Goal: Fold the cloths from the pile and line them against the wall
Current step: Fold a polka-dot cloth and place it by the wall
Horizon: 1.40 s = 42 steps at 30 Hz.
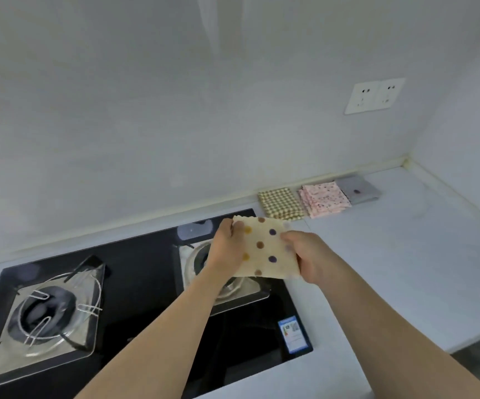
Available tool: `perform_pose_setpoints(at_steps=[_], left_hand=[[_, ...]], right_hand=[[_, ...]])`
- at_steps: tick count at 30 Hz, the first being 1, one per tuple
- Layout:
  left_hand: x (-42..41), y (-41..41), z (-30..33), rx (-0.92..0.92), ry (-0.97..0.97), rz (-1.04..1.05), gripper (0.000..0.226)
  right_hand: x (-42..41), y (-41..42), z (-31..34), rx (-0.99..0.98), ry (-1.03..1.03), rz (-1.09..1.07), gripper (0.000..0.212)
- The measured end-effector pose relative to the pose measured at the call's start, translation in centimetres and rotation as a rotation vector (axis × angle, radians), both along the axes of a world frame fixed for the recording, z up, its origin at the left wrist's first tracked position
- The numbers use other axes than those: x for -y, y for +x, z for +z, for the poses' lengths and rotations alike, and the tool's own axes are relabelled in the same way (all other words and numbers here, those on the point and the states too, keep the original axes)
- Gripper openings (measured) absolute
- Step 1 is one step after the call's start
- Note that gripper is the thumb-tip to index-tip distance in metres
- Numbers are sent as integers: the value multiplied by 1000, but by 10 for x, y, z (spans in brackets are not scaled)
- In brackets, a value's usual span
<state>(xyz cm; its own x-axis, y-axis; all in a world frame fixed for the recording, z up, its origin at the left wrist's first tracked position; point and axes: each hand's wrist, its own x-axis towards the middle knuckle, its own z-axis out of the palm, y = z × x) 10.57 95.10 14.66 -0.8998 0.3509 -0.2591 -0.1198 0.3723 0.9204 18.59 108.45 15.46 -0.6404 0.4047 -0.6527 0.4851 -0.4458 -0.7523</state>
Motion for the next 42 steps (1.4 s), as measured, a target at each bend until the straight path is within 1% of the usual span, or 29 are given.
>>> perform_pose_setpoints(at_steps=[2,4,7,8,10,14,16,19,23,25,26,28,30,32,34,35,36,37,38,39,41,42], left_hand=[[-31,14,-1,-52,-15,2,17],[-58,20,-1,-66,-30,29,15],[-93,18,-2,-41,-86,31,18],[-105,16,-3,-44,-112,16,21],[-132,13,-5,-37,-81,25,18],[-197,11,-10,41,-45,-29,16],[-234,10,-15,91,-41,-39,13],[-295,2,-21,182,-46,-51,12],[-386,-19,-28,268,19,-34,13],[-429,-30,-35,273,13,-50,13],[-450,-35,-38,265,4,-62,14],[-490,-46,-45,262,1,-84,16],[-523,-56,-53,271,-1,-99,17],[-551,-63,-60,279,9,-107,18],[-574,-72,-71,288,4,-117,18],[-582,-76,-78,292,-15,-132,18],[-589,-80,-84,289,-42,-145,17],[-593,-84,-92,279,-75,-154,15],[-595,-86,-99,243,-122,-168,11],[-595,-87,-105,174,-184,-184,8],[-590,-82,-113,57,-284,-197,15],[-585,-77,-115,38,-298,-207,18]], right_hand=[[-33,10,-2,36,4,39,26],[-61,17,0,54,-11,53,26],[-96,24,3,61,-42,40,25],[-105,27,4,65,-55,32,23],[-125,33,6,67,-85,1,17],[-176,49,3,81,-122,-119,9],[-211,55,1,90,-148,-190,12],[-272,58,-3,53,-177,-262,21],[-357,40,-13,21,-160,-356,20],[-395,29,-18,16,-145,-432,21],[-413,23,-21,15,-138,-468,16],[-448,11,-26,10,-116,-550,8],[-480,-2,-34,8,-88,-607,10],[-508,-15,-43,22,-59,-637,16],[-530,-25,-52,36,-28,-659,14],[-539,-29,-57,39,4,-652,13],[-548,-31,-63,40,67,-617,17],[-555,-33,-72,51,156,-568,26],[-561,-34,-82,64,240,-536,34],[-565,-34,-90,92,282,-514,38],[-568,-29,-109,175,334,-463,40],[-563,-26,-113,230,360,-440,43]])
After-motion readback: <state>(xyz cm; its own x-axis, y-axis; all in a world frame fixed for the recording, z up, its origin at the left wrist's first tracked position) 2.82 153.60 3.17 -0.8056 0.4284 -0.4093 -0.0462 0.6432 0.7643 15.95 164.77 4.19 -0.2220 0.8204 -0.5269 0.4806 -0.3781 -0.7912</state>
